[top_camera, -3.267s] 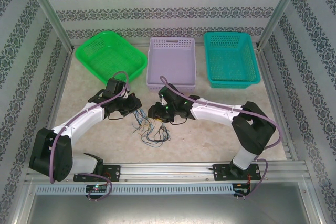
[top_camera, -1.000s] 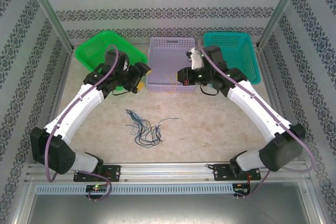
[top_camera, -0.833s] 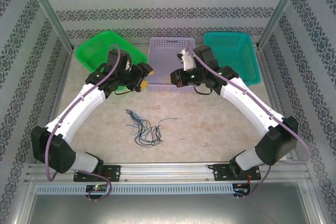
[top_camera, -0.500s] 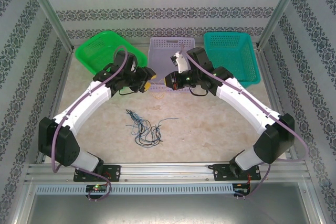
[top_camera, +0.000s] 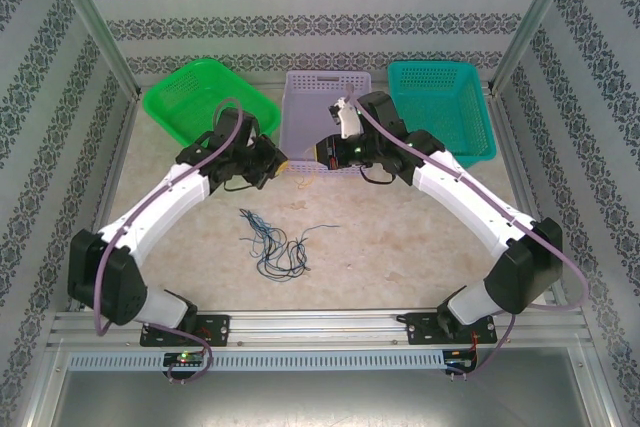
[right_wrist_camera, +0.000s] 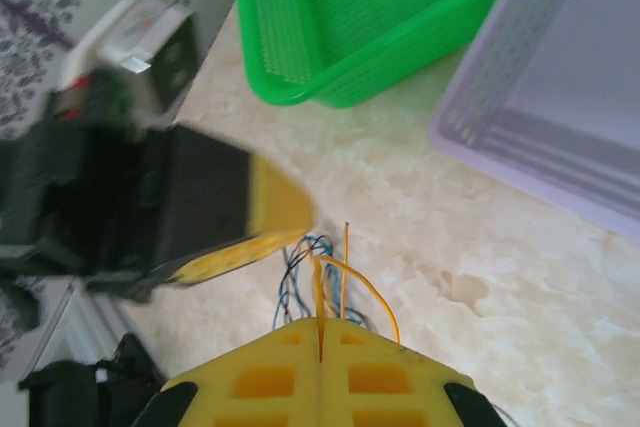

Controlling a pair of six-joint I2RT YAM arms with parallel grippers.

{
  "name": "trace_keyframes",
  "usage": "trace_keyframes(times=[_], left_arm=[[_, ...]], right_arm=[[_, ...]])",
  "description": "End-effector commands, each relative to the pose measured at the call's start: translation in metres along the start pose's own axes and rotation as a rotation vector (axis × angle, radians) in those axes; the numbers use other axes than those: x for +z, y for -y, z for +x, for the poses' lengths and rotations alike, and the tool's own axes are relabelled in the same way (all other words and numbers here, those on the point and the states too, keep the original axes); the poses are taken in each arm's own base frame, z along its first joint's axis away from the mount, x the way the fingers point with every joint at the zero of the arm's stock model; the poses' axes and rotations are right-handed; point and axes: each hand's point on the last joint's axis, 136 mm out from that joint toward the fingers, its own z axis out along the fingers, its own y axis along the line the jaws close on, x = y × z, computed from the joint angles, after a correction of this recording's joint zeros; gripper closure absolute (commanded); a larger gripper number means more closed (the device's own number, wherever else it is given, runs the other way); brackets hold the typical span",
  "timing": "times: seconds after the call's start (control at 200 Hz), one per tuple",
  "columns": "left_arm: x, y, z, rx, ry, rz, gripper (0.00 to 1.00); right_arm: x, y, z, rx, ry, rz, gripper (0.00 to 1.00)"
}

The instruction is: Untangle the cables

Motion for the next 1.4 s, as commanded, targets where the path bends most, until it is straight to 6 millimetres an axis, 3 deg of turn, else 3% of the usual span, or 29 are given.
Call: trace_keyframes(times=[0.0,0.185,0.42,0.595,0.879,1.029,1.284,1.394], left_arm=[[-0.023,0.003,0.013,-0.021,0.023,0.042,1.0],[-0.023,-0.001,0.04,-0.076,-0.024,0.08,1.0],[-0.006,-0.014,0.065,-0.135,-0.069,0.086,1.0],[0.01,-0.008,0.079,-0.17,-0.093,0.127,1.0],[0.037,0.018,0.107,-0.177,-0.166,0.177,1.0],[0.045,0.042,0.111,-0.19,-0.185,0.265,1.0],[0.047,0.094,0.115,-0.185,-0.22,0.443,1.0],[0.058,0.1,0.12,-0.155,-0.236,0.429,1.0]], right_arm=[[-0.014,0.025,-0.022,0.085,0.126,0.112,1.0],[-0.014,0.034,-0.043,0.173,0.265,0.147,1.0],[-0.014,0.038,-0.066,0.286,0.544,0.049,1.0],[-0.021,0.048,-0.079,0.321,0.693,0.019,1.0],[-0.028,0.063,-0.095,0.425,0.841,-0.065,1.0],[-0.034,0.059,-0.103,0.397,0.852,-0.134,1.0],[-0.074,0.038,-0.123,0.241,0.926,-0.355,1.0],[-0.093,0.04,-0.13,0.215,0.984,-0.382,1.0]])
